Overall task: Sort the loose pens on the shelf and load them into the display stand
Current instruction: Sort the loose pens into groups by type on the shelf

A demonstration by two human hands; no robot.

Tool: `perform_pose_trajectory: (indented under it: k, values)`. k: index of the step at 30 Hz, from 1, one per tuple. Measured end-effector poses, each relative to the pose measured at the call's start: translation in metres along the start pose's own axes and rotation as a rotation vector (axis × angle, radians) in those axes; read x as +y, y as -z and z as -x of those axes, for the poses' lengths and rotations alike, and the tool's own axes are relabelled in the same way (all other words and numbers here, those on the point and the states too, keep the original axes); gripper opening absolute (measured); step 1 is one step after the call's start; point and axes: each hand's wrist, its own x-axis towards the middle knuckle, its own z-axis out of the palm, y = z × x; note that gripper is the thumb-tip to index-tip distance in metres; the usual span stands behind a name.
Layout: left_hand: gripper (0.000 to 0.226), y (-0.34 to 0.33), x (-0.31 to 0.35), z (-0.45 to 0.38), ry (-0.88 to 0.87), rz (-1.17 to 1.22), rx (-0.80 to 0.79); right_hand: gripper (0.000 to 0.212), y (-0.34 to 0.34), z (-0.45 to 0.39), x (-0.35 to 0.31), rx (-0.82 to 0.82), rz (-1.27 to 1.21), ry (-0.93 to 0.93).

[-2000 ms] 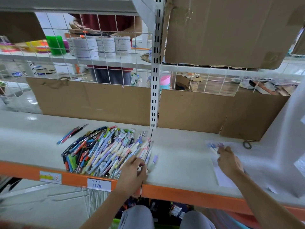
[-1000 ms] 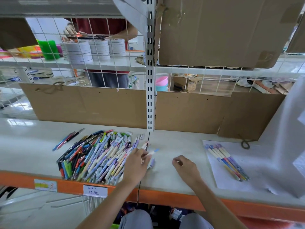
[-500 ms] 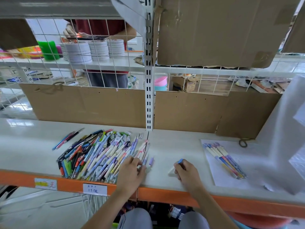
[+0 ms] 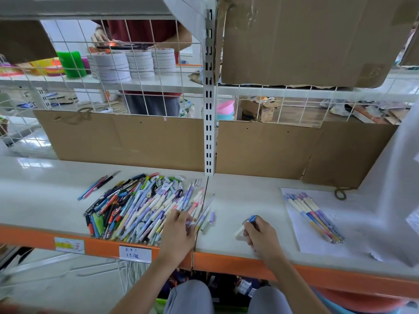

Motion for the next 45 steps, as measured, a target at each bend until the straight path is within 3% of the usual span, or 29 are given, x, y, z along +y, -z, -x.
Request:
perform_pose_trajectory:
  k: [8, 13, 18, 26, 35, 39, 43, 45]
  values:
    - [0.008, 0.012, -0.006, 0.003, -0.124, -0.19, -0.035, 0.02, 0.0, 0.0, 0.001, -0.011, -0.014, 0.011]
    - [0.008, 0.027, -0.02, -0.007, -0.06, -0.253, 0.094, 0.021, 0.0, -0.001, 0.002, -0.01, -0.016, 0.028]
    - [0.022, 0.032, -0.028, -0.021, 0.041, -0.403, 0.008, 0.021, -0.001, -0.002, 0.003, -0.011, -0.011, 0.025]
    - [0.024, 0.024, -0.016, -0.048, 0.021, -0.406, -0.023, 0.021, -0.001, -0.002, 0.004, -0.014, -0.01, 0.01]
    - [0.021, 0.025, -0.01, -0.078, 0.067, -0.355, -0.192, 0.022, 0.0, -0.001, 0.002, -0.013, -0.057, -0.007]
    - [0.027, 0.037, -0.022, -0.068, 0.102, -0.192, -0.148, 0.023, 0.001, -0.004, 0.004, -0.001, -0.077, -0.02]
    - [0.018, 0.053, -0.034, -0.05, 0.111, -0.133, -0.058, 0.022, -0.001, -0.006, 0.005, 0.011, -0.054, -0.012]
    - [0.01, 0.058, -0.036, -0.042, 0.08, -0.163, -0.088, 0.023, -0.001, -0.006, 0.005, 0.013, -0.039, -0.007]
